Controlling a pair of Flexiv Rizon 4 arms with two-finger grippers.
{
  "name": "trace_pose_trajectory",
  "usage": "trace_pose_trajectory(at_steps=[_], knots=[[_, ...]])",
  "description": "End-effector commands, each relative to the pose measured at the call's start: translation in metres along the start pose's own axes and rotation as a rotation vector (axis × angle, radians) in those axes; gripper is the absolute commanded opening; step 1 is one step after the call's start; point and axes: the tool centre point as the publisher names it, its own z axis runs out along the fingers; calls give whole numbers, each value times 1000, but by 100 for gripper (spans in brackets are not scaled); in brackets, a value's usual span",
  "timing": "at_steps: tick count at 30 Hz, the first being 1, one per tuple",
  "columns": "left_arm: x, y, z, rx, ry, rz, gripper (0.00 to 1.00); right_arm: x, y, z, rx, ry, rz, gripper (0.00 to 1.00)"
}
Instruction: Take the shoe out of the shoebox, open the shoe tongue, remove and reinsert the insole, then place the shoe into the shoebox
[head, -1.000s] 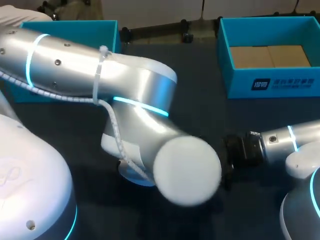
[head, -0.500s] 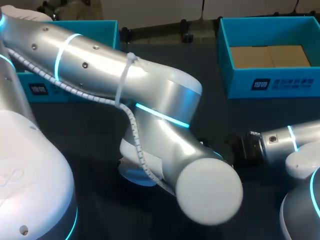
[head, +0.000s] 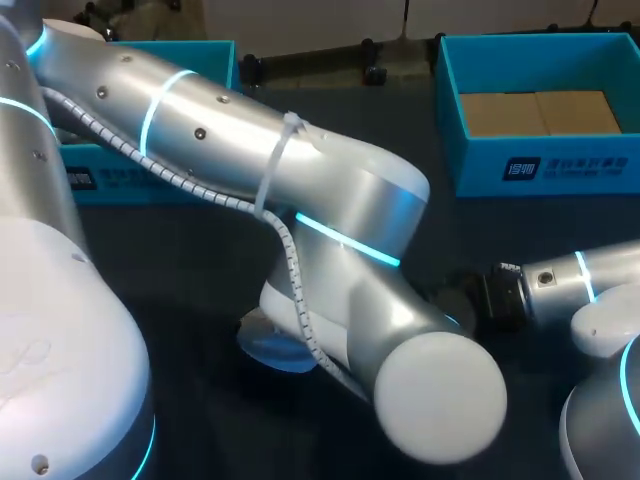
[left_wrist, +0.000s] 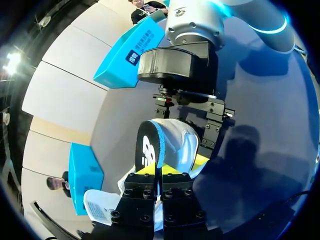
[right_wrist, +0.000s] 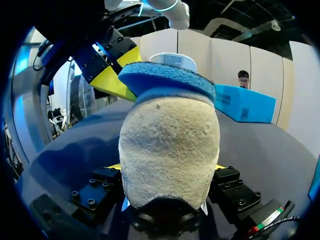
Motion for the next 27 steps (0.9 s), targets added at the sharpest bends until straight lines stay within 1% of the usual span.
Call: trace_pose_trajectory(at_steps=[1, 5, 10, 13, 15, 20, 23, 27], knots=[[3, 0, -1, 2, -12, -2, 0, 0, 1, 1, 6, 1, 0, 0], [0, -1, -4, 12, -10, -9, 0, 0, 1, 1, 6, 1, 0, 0], [-9, -3, -8, 22, 10, -27, 0, 0, 1, 1, 6, 1, 0, 0], [-12, -3, -7, 18, 26, -30, 0, 0, 1, 1, 6, 1, 0, 0], [-13, -1, -6, 13, 57, -23, 0, 0, 1, 1, 6, 1, 0, 0], [-18, 1, -2, 14, 71, -24, 0, 0, 1, 1, 6, 1, 0, 0], [-21, 1, 1, 8, 99, -17, 0, 0, 1, 1, 6, 1, 0, 0], [-21, 3, 0, 18, 108, -5, 0, 0, 1, 1, 6, 1, 0, 0]])
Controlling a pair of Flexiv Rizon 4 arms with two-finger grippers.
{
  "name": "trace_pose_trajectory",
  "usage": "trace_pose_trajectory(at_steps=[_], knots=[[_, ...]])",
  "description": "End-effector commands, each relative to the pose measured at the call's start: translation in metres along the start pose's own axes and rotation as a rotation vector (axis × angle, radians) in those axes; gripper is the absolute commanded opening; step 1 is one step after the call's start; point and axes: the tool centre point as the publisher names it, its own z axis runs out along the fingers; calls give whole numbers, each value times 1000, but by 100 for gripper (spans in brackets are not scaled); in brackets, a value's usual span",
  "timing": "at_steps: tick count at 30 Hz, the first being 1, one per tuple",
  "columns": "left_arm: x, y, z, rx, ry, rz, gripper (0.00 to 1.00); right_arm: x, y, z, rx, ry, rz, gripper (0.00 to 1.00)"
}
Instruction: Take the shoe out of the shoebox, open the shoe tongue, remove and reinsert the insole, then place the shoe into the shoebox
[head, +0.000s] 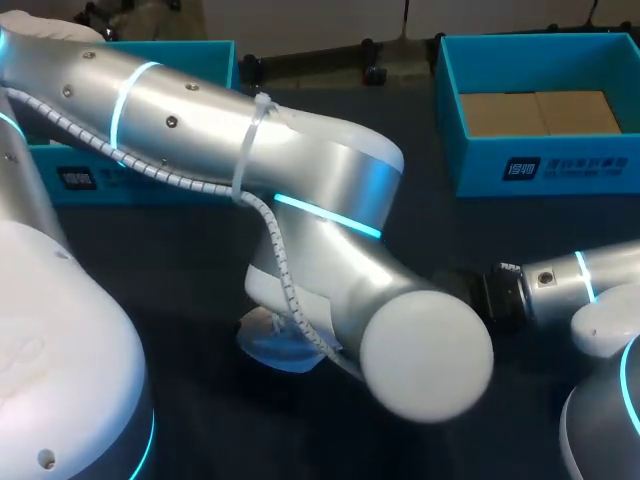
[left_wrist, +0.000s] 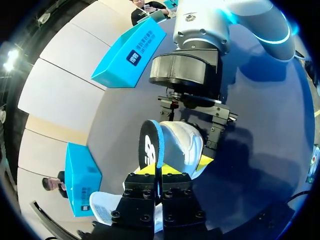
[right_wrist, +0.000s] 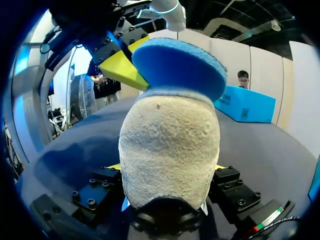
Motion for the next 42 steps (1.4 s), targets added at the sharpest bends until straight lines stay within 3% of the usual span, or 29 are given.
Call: trace_pose_trajectory(at_steps=[1, 2, 3, 13, 32, 42], knots=[[-8, 8, 0, 22, 52, 13, 18, 1, 0, 1, 6, 1, 0, 0], [-7, 9, 0, 29, 58, 26, 33, 1, 0, 1, 6, 1, 0, 0], [-6, 9, -1, 33, 65, 29, 34, 1, 0, 1, 6, 1, 0, 0], [7, 20, 0, 75, 87, 91, 35, 1, 0, 1, 6, 1, 0, 0], [16, 14, 7, 113, 87, 122, 34, 1, 0, 1, 6, 1, 0, 0], [11, 11, 14, 128, 92, 113, 31, 1, 0, 1, 6, 1, 0, 0]])
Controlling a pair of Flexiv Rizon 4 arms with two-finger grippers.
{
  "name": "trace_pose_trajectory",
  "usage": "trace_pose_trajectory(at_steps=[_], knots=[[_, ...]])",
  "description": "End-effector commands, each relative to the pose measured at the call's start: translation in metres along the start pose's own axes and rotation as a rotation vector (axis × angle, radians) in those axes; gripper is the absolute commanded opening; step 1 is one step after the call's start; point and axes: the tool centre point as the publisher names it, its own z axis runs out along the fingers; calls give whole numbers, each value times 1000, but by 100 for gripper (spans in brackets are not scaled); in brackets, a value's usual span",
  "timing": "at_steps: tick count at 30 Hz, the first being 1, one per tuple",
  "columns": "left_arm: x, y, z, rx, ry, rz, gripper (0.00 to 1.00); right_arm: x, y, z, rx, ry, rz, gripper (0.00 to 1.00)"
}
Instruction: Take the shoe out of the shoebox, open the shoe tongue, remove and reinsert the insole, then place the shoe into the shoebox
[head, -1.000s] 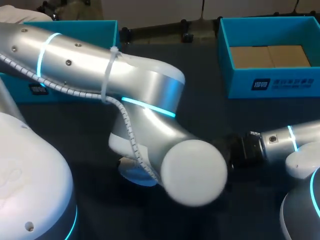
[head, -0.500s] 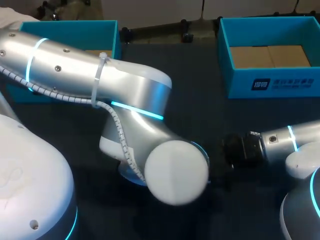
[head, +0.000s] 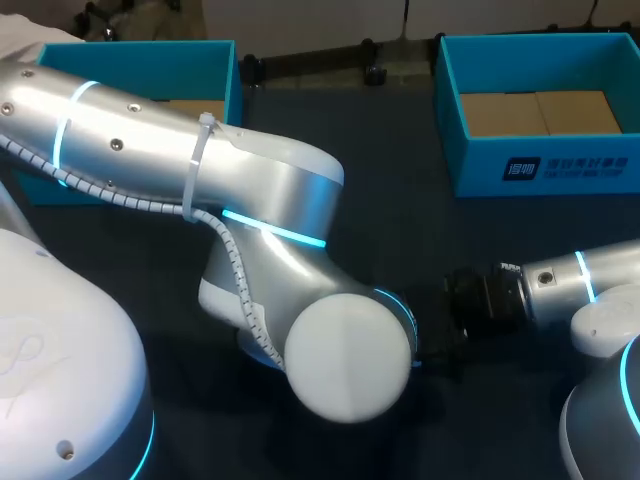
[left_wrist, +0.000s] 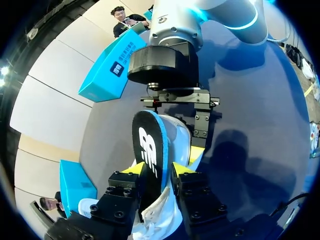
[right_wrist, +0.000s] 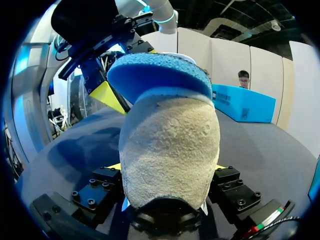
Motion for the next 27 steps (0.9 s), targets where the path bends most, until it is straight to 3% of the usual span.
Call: trace_pose_trajectory(at_steps=[1, 10, 11, 12, 27], knots=[[-3, 1, 5, 6, 8, -2, 30, 0, 1, 1, 6, 1, 0, 0], [-10, 0, 11, 19, 26, -14, 25, 0, 1, 1, 6, 1, 0, 0], [-11, 0, 12, 19, 32, -17, 16, 0, 1, 1, 6, 1, 0, 0], [-12, 0, 13, 20, 49, -20, 0, 0, 1, 1, 6, 1, 0, 0], [-27, -18, 3, 73, 76, -83, 0, 0, 1, 1, 6, 1, 0, 0]])
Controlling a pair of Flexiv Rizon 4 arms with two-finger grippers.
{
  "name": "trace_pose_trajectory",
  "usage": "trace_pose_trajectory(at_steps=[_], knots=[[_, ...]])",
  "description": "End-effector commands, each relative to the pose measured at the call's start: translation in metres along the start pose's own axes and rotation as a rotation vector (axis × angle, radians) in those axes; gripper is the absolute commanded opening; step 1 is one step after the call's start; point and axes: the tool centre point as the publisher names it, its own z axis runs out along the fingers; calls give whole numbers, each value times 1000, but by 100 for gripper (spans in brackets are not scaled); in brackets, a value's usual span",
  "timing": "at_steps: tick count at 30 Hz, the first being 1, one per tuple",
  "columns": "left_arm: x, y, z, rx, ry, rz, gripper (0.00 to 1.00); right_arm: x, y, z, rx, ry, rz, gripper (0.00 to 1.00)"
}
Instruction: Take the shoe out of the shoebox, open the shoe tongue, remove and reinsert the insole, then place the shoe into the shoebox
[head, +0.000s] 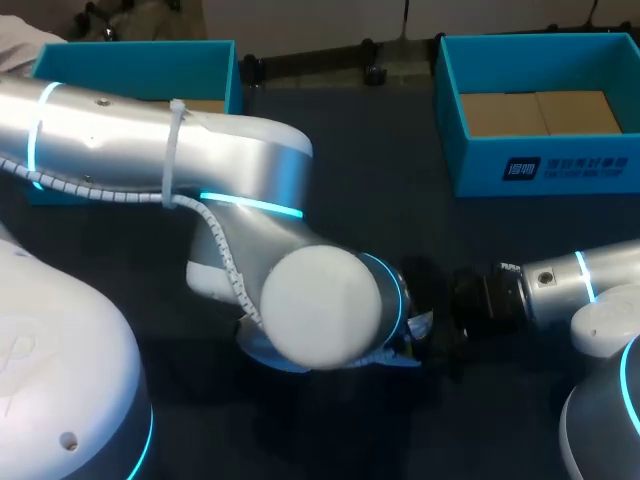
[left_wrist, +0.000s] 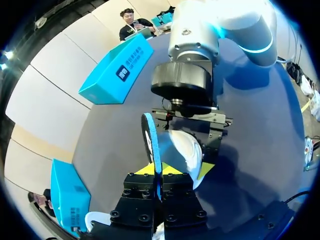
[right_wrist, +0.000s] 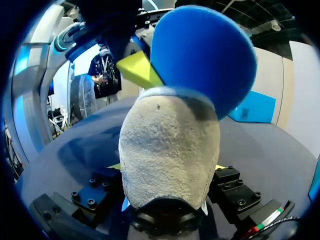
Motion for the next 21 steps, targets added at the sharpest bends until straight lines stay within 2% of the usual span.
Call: trace_pose_trajectory(at_steps=[1, 4, 7, 8, 9, 21], knots=[[-5, -2, -2, 1, 15, 2, 0, 1, 1, 1, 6, 1, 0, 0], [-3, -3, 2, 1, 31, 17, 0, 1, 1, 1, 6, 1, 0, 0], [0, -1, 4, 8, 48, 29, 16, 1, 1, 1, 6, 1, 0, 0], [1, 1, 4, 12, 50, 35, 27, 1, 1, 1, 6, 1, 0, 0], [2, 2, 4, 15, 53, 42, 31, 1, 1, 1, 6, 1, 0, 0], [11, 17, 8, 54, 70, 85, 22, 1, 1, 1, 6, 1, 0, 0]])
